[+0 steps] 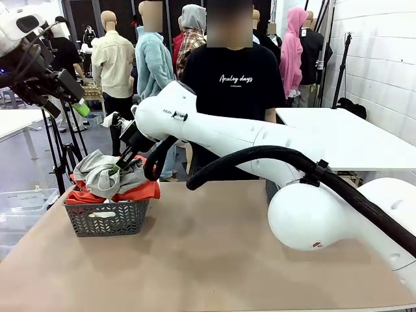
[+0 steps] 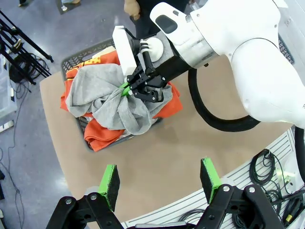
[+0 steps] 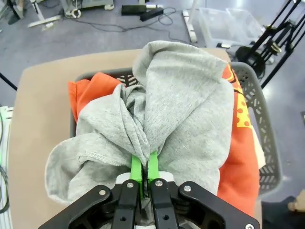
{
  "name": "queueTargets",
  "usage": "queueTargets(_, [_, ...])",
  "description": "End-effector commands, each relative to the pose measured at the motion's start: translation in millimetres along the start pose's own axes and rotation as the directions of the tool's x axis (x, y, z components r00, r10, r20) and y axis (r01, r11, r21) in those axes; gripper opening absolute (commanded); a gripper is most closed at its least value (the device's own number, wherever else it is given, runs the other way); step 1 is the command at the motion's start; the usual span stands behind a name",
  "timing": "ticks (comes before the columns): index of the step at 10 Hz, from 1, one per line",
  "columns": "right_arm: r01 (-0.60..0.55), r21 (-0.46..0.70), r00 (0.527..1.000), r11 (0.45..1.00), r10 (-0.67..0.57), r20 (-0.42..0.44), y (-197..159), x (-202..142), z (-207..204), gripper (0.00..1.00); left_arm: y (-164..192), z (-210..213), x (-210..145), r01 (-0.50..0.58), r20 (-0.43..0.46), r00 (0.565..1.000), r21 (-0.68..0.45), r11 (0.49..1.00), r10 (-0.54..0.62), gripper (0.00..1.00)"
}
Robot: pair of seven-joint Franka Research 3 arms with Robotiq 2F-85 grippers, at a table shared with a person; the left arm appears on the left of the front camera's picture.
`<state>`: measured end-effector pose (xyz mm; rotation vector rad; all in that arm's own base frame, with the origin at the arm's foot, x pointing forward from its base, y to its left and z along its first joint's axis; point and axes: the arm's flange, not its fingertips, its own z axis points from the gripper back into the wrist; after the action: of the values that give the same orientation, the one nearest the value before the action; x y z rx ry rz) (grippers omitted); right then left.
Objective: Sort the tops and bottoms.
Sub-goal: Sort the clothes according to human instructions.
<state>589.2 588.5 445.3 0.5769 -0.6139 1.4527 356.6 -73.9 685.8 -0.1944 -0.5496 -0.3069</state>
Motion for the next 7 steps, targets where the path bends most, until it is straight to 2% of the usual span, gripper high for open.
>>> queueTargets(1, [0.011,0.087,0.999,0.996,-0.009,-0.033,-15,-6,-17,0.00,0,2,-2,-0.007,-0.004,1.000,-0.005,1.000,0.007,0.88])
queueTargets(2, [0.006,0.153,1.000,0.988,-0.002,-0.026,-31,-9,-45,0.00,0,2,-2,-0.007,-0.004,1.000,-0.005,1.000,0.007,0.88])
queueTargets(4, [0.057,0.207,0.995,0.977,-0.039,-0.092,-57,-16,-96,0.00,0,2,-2,-0.007,-0.004,1.000,-0.005,1.000,0.007,0.88])
queueTargets(7, [0.063,0.225,0.994,0.972,-0.040,-0.105,-64,-19,-112,0.00,0,2,-2,-0.007,-0.004,1.000,-0.005,1.000,0.007,0.88])
